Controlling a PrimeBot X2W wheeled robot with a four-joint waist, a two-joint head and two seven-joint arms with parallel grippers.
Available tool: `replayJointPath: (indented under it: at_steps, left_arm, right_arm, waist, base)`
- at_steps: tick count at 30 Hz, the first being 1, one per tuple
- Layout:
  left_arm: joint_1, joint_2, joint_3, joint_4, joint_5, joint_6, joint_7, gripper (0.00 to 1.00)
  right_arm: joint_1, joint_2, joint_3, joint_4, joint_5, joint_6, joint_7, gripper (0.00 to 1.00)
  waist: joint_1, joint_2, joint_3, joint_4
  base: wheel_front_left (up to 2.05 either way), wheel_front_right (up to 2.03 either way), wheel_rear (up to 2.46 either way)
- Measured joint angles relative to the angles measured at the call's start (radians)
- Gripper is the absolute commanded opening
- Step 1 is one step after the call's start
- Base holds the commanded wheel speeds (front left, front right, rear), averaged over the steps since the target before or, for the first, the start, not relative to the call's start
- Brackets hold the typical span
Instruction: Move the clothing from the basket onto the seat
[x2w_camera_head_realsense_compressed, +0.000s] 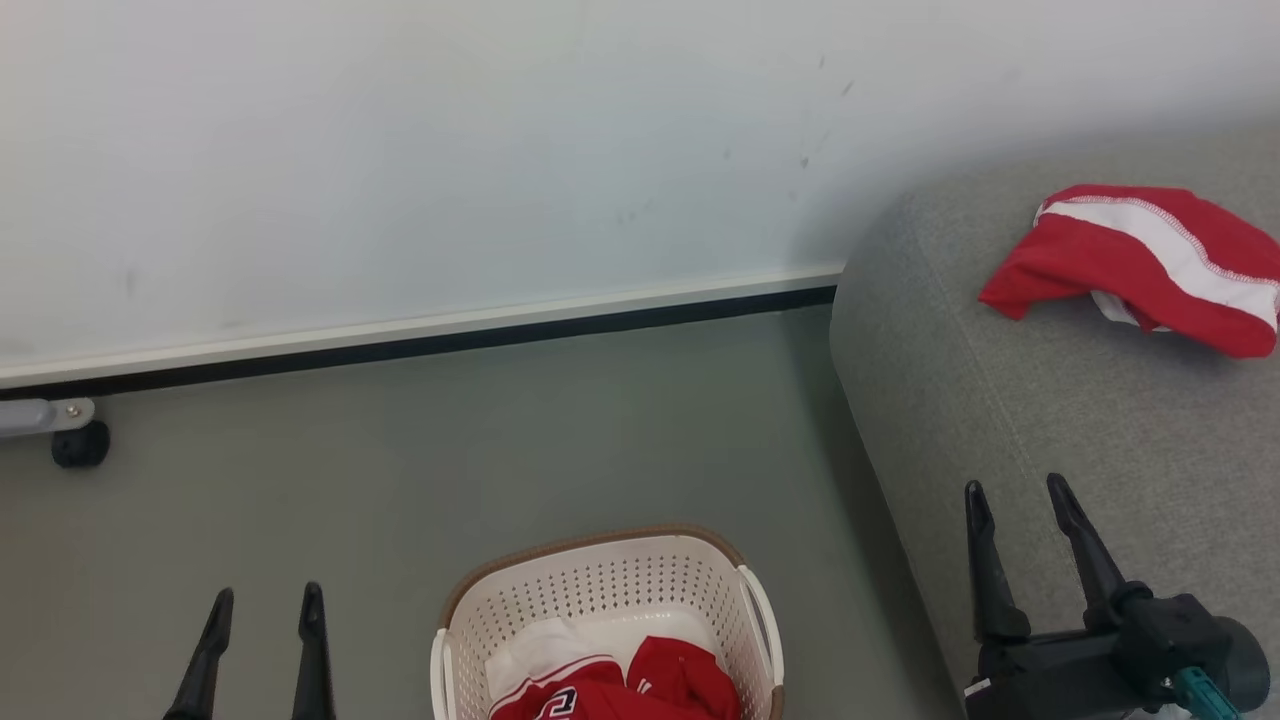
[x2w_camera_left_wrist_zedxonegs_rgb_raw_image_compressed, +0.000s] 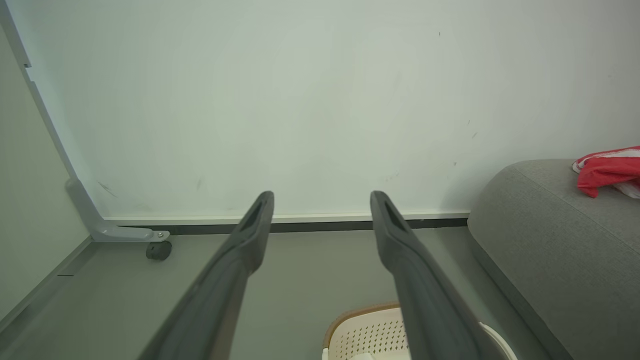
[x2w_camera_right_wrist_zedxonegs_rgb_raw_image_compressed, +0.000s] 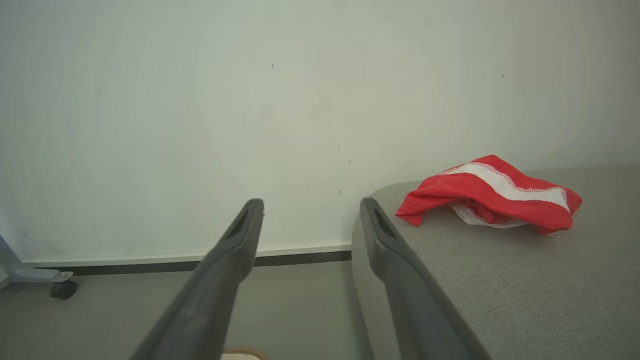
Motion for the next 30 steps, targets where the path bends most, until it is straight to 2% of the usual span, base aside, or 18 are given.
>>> replayJointPath:
  at_steps: [9,15,30]
  left_arm:
    - [-0.151,0.001,-0.085,0.047,0.025,-0.045,0.053,1.0]
    - [-0.265,-0.004,-0.156,0.147,0.058,-0.091,0.099,1.0]
    - [-0.485,-0.016,-0.264,0.375,0.141,-0.15,0.186,1.0]
  right_arm:
    - [-0.078,0.001,-0.053,-0.037,-0.017,0.0,0.0,1.0]
    - [-0.17,0.003,-0.092,-0.064,-0.022,0.0,-0.003,1.0]
    - [-0.4,0.005,-0.145,-0.101,-0.024,0.0,-0.003,1.0]
  waist:
    - [0.0002,0.0001,0.102,0.0]
    - [0.0003,0.0001,0.199,-0.007]
    - [0.0003,0.0002,0.416,-0.053]
  base:
    - [0.0,0.0,0.0]
    - [0.0,0.0,0.0]
    - [0.0,0.0,0.0]
